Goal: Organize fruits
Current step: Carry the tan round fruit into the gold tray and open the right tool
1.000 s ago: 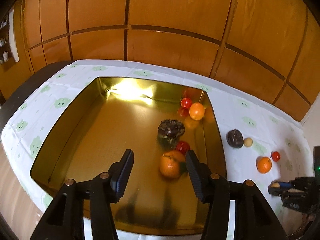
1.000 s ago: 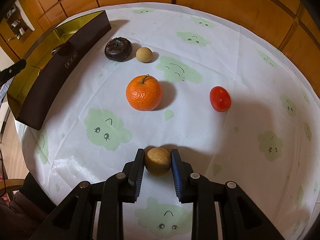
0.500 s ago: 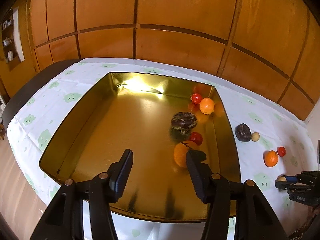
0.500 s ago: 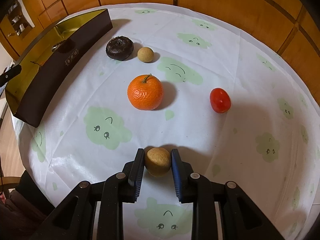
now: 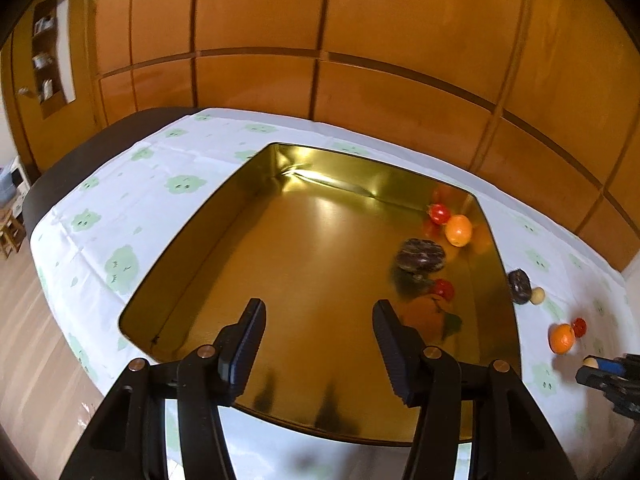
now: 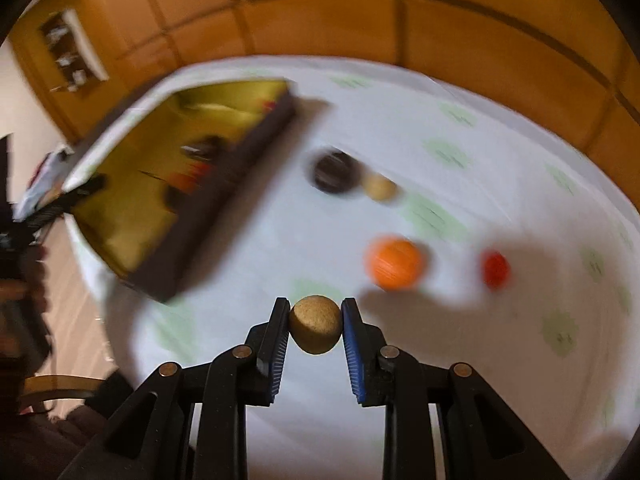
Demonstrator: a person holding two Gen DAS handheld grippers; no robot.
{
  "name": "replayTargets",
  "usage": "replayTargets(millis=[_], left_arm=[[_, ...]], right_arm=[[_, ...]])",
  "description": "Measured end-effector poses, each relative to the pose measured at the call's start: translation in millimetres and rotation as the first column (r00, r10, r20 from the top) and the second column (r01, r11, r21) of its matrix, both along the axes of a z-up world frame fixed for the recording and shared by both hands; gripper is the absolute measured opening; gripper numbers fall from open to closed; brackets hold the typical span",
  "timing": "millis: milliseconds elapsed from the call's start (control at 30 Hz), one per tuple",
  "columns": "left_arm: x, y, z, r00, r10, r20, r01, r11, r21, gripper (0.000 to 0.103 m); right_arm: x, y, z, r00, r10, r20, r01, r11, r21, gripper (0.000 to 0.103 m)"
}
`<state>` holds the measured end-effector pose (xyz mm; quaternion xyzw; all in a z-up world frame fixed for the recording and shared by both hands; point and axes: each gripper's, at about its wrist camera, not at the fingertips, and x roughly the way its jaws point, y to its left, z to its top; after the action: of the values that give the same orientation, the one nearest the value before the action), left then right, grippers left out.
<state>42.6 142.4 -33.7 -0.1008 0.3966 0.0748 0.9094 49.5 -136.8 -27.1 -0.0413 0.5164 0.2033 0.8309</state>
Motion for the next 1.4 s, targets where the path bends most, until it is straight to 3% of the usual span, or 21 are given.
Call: replayTargets(millis=[267,533,900,1400], left_arm=[[-3.7,10.8,3.8,1.0,0.023,0.01,-0.023,1.0,-0.004,0.057],[-5.8,14.3,2.9,1.0,0.021,0.008,-0.021,1.0,-0.007,0.056],[-7.0,12.8,0.2,1.0,0.013,0.007,-0.013,1.0,0.012,0.056],[-11.6,1.9,5.7,1.0,-0.014,0.017,0.014,0.999,0.033,0.057]], right_arm=[[-0.4,90.2,32.4,0.974,0.195,0.112,-0.208,0.971,0.117,0.026],[14.8,142.4,-2.6,0.96,0.275,0.053,-0.278,0.959,0.063,0.026],[15.3,153.5,-26.3,0.958,0.285,0.019,-0.285,0.959,0.007,0.029],[8.8,117.0,-0.5,0.98,0.177,0.094,-0.184,0.98,0.076,0.029]])
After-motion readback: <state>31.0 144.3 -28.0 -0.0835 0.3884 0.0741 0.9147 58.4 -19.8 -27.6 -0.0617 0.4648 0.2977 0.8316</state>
